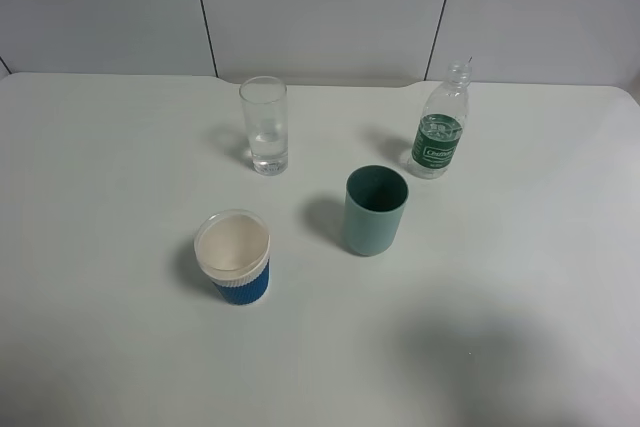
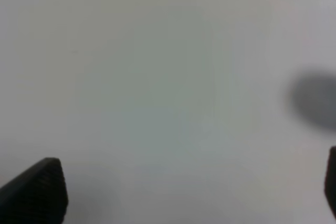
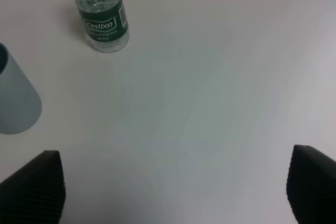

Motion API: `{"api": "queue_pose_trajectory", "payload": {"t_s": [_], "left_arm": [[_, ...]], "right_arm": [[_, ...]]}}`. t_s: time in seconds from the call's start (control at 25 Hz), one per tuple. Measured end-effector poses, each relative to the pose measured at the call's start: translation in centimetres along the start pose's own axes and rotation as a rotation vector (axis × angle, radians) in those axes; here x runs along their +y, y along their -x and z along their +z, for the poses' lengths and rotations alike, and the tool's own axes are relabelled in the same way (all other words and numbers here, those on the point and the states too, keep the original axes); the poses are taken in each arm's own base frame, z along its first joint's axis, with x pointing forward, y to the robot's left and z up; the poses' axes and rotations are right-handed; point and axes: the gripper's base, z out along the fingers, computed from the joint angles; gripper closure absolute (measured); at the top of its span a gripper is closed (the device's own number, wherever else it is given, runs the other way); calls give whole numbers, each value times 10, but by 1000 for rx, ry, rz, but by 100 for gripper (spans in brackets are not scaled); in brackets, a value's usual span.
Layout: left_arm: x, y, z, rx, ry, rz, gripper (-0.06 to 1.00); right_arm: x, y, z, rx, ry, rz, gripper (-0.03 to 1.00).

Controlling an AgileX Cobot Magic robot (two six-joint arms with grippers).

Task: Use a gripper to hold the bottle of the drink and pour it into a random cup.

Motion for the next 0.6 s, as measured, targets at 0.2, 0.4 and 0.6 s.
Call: {"api": "queue_pose_trajectory", "payload": {"t_s": [0.2, 0.4, 0.6], "left_arm": [[0, 0, 0, 0, 0, 0, -5], [0, 0, 0, 0, 0, 0, -5], [0, 0, 0, 0, 0, 0, -5]], "right_arm": [[0, 0, 0, 0, 0, 0, 13], [0, 0, 0, 0, 0, 0, 13], [0, 0, 0, 0, 0, 0, 13]]}}
